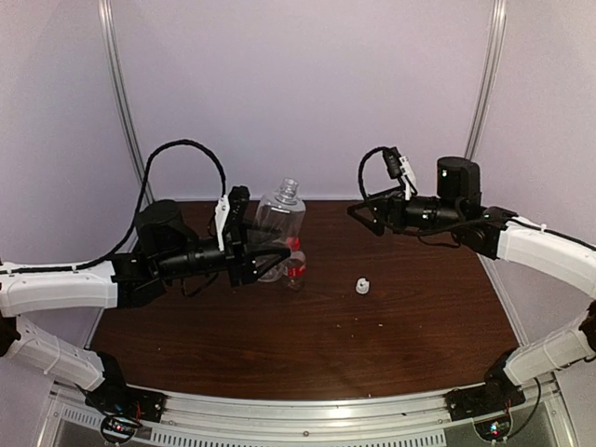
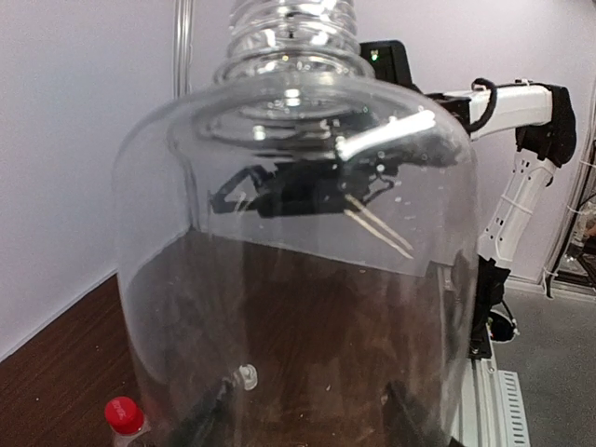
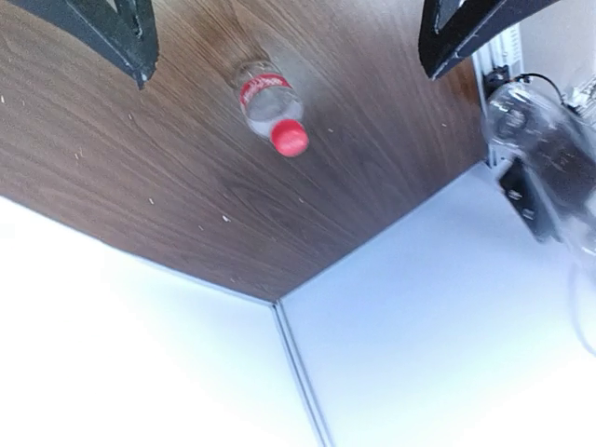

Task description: Unscrew the bottle caps

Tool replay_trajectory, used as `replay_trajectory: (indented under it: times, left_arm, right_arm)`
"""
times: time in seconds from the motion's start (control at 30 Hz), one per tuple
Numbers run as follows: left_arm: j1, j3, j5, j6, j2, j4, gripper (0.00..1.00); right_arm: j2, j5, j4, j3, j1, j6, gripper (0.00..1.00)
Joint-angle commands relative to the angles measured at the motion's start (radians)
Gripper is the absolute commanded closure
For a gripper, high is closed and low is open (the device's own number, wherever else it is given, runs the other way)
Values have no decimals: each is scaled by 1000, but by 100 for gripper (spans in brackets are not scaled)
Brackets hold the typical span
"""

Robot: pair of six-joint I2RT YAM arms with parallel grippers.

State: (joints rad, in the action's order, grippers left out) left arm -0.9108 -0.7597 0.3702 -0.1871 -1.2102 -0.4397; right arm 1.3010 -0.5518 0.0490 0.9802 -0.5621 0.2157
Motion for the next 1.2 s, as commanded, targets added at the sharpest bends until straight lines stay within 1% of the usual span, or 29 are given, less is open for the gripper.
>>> replay_trajectory:
  times: [0.0, 0.17, 0.37, 0.6, 0.77, 1.03, 1.17]
  left_arm:
    - [7, 0, 36, 23, -25, -54, 52]
    - [6, -14, 85, 25, -53, -60, 52]
    - [6, -45, 140, 13, -84, -65, 52]
    - [6, -59, 159, 3, -109, -68, 51]
    - [6, -60, 160, 2, -115, -71, 51]
    - [6, -57, 152, 0, -117, -73, 51]
    - [6, -55, 148, 1, -117, -71, 51]
  right_arm:
    - [-78, -149, -122, 126, -36, 44, 2]
    - [-72, -185, -146, 257, -92, 101, 1]
    - [-5, -144, -231, 390, -171, 90, 2]
    - [81, -125, -314, 476, -250, 49, 11]
    - [125, -115, -352, 511, -289, 23, 26]
    - [156, -113, -372, 519, -315, 8, 49]
    - [154, -101, -374, 516, -316, 4, 64]
